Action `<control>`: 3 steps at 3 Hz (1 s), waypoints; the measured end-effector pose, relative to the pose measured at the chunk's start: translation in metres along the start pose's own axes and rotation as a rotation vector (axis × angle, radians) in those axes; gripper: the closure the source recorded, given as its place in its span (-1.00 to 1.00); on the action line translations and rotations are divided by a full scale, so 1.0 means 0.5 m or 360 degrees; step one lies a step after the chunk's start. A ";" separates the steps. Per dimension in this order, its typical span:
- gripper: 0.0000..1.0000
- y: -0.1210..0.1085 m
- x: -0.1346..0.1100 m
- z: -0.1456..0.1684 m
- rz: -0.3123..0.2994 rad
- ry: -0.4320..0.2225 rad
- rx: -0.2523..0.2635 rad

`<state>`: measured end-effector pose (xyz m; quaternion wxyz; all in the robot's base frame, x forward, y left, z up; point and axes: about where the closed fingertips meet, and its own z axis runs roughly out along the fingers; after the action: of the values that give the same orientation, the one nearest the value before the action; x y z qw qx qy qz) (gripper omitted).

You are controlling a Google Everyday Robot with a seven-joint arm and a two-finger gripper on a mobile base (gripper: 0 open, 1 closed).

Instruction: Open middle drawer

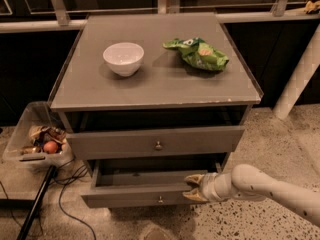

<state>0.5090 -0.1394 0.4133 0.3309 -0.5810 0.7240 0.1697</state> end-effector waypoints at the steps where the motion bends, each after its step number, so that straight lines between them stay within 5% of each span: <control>1: 0.18 0.000 0.000 0.000 0.0000 0.0000 0.0000; 3: -0.75 0.000 0.000 0.000 0.0000 0.0000 0.0000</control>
Offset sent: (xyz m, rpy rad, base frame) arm 0.0000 0.0002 0.0000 0.0000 0.0000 0.0000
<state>0.5089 -0.1392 0.4132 0.3309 -0.5810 0.7240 0.1698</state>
